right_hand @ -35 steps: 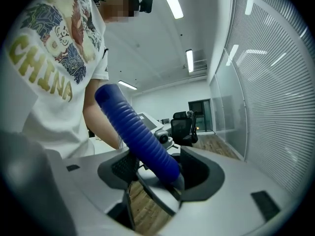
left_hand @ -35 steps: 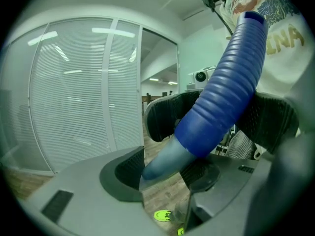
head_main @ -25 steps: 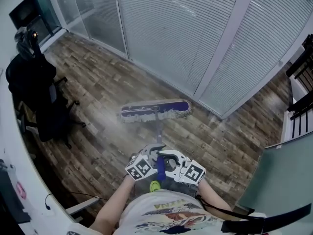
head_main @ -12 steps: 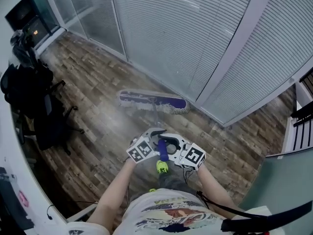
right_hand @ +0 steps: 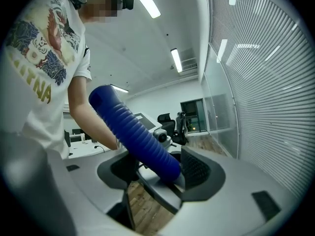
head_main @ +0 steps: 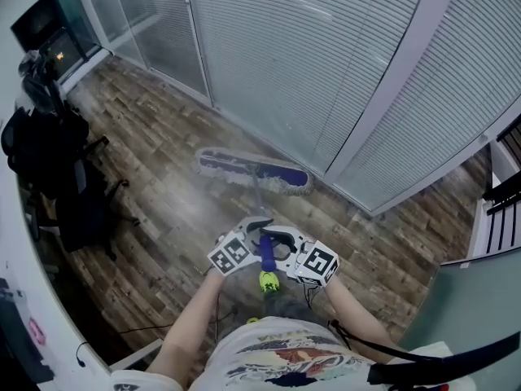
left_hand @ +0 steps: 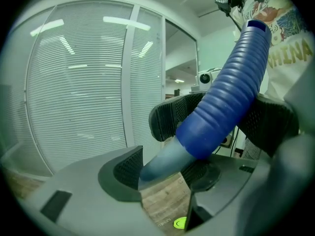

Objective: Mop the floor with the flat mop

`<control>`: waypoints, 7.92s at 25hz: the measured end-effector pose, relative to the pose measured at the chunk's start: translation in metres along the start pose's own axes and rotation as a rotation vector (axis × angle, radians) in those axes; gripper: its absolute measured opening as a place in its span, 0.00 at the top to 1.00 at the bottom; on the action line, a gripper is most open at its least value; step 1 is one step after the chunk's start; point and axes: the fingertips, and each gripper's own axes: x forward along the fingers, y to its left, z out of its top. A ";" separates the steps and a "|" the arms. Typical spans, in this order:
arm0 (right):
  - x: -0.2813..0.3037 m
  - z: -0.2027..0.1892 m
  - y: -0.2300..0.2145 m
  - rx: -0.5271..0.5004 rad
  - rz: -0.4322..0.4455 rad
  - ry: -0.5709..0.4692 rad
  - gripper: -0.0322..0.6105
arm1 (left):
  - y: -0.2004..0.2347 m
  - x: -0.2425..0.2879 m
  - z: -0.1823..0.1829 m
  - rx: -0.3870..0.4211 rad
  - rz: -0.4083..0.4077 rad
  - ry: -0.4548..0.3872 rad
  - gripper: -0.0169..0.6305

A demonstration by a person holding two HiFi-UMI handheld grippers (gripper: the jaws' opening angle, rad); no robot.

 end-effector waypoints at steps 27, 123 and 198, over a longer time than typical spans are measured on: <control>-0.083 -0.075 0.408 -0.001 0.124 0.036 0.56 | -0.389 -0.132 -0.073 -0.036 0.061 0.039 0.67; 0.048 -0.045 0.284 -0.029 0.459 0.141 0.54 | -0.192 -0.171 -0.095 -0.100 0.263 0.048 0.68; 0.274 0.027 -0.006 -0.037 0.768 0.143 0.53 | 0.198 -0.213 -0.117 -0.178 0.448 0.136 0.68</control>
